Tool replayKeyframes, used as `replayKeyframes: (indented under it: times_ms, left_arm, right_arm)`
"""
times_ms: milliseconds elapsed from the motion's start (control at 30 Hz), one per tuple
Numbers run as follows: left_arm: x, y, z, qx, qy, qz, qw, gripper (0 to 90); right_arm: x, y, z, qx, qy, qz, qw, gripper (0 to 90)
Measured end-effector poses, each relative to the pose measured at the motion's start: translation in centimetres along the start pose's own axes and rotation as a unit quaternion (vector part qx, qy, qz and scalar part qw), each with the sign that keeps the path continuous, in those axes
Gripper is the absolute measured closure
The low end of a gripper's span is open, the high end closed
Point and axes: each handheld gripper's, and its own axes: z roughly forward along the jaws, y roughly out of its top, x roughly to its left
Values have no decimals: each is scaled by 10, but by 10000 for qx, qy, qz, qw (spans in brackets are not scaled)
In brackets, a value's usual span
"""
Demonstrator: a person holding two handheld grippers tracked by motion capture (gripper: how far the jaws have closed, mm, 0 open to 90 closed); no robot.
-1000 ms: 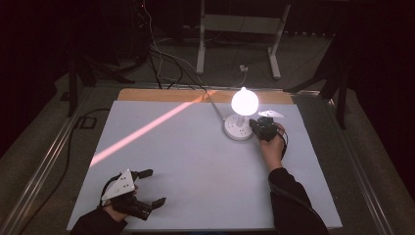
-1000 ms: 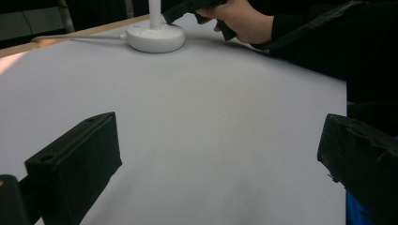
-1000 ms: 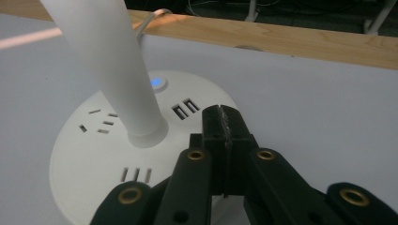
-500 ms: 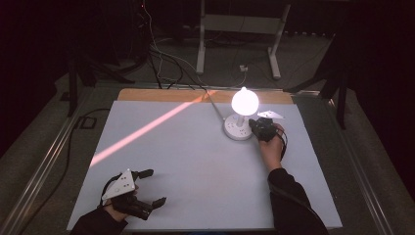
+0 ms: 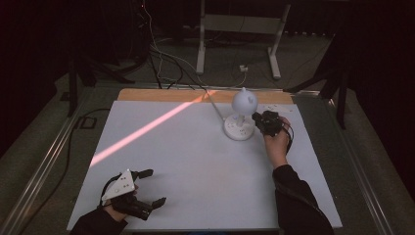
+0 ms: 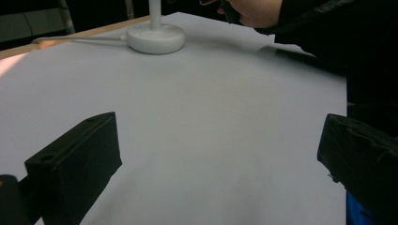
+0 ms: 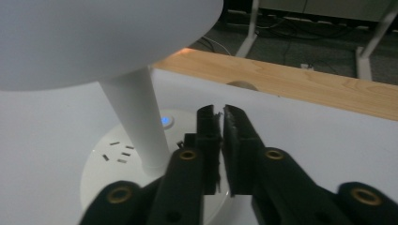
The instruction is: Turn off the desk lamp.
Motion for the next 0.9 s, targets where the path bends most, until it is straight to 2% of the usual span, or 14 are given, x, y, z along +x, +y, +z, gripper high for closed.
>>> replayKeyframes:
  times_ms: [133, 233, 300, 433, 567, 633, 700, 733, 900]
  left_arm:
    - [1, 0, 0, 11, -4, -5, 10000, 4]
    - [2, 0, 1, 6, -8, -31, 10000, 5]
    - [2, 0, 2, 13, -9, -34, 10000, 4]
    - [5, 0, 3, 12, -1, -72, 10000, 5]
    - [6, 0, 4, -44, -17, -142, 9999, 5]
    - [7, 0, 5, -20, -17, -144, 9999, 5]
    - [7, 0, 5, -37, -17, -128, 9999, 4]
    - [8, 1, 5, -50, -20, -132, 9999, 5]
    - [5, 0, 5, -26, -37, -93, 9999, 5]
  right_arm:
    - [-2, 0, -3, 45, 251, -19, 9997, 740]
    - [-5, 0, -2, 204, 563, 49, 9982, 558]
    - [-6, -2, -3, 252, 539, 52, 9982, 434]
    - [-10, -6, -6, 249, 611, -3, 9978, 256]
    - [-13, -10, -12, 272, 641, 22, 9976, 138]
    - [-16, -12, -17, 308, 840, -57, 9960, 76]
    - [-17, -12, -22, 272, 1020, -29, 9944, 16]
    - [-17, -13, -25, 265, 1161, -27, 9929, 7]
    - [-12, -19, -38, 93, 1383, -140, 9902, 0]
